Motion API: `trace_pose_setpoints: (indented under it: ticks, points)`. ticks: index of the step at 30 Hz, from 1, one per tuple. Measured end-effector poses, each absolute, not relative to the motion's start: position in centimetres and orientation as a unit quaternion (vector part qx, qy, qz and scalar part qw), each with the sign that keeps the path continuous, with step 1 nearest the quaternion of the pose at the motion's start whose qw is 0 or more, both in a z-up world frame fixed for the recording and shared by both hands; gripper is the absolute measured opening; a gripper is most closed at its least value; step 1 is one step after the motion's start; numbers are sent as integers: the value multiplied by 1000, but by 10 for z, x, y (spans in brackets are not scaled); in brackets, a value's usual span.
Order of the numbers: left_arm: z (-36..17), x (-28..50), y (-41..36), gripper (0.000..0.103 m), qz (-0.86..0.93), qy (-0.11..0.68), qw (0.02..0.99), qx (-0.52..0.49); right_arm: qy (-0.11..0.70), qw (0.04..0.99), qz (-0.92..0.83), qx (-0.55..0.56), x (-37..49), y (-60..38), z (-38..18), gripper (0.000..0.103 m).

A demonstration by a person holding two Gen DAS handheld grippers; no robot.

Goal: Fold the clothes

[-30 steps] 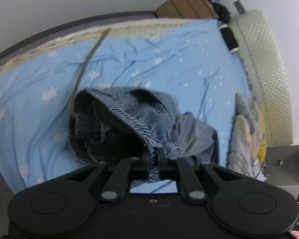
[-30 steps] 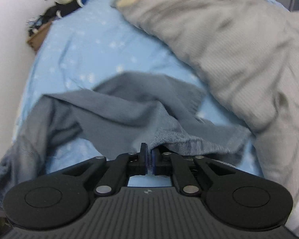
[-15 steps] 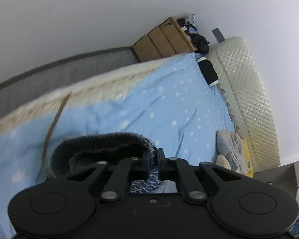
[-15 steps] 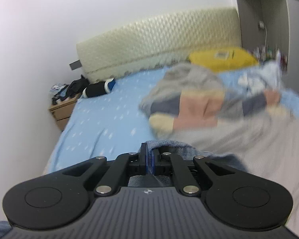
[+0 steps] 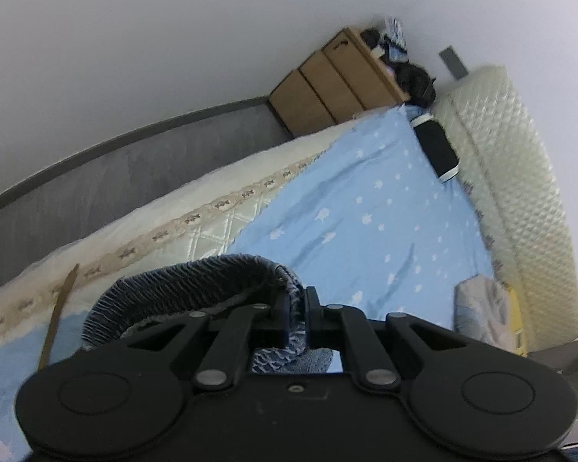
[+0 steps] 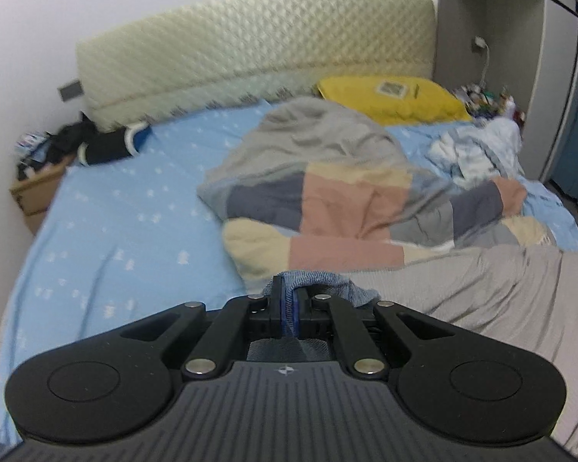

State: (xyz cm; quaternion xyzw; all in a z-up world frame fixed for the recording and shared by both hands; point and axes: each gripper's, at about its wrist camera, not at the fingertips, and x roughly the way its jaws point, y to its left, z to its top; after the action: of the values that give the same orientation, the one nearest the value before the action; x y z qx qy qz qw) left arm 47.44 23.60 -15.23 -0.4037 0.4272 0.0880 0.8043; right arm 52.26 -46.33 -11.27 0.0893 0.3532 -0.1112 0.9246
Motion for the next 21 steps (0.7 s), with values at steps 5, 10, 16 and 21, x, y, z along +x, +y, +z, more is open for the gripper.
trace_pose_setpoints:
  ticks: [5,10,16,21]
  points:
    - [-164,486,230,46,90,446,803,-384,390,909,-107,103,513,-457,-140,41]
    - [-162,457,241,49,81,437,798,-408,411,897,-103,122,471,-461,-159,44]
    - [-153,396,259,63,96,420,800,-417,451,869,-103,175,399,-467,-194,52]
    - [-154,349,273,68,111,410,794,-435,503,840,-70,191,350,-438,-227,53]
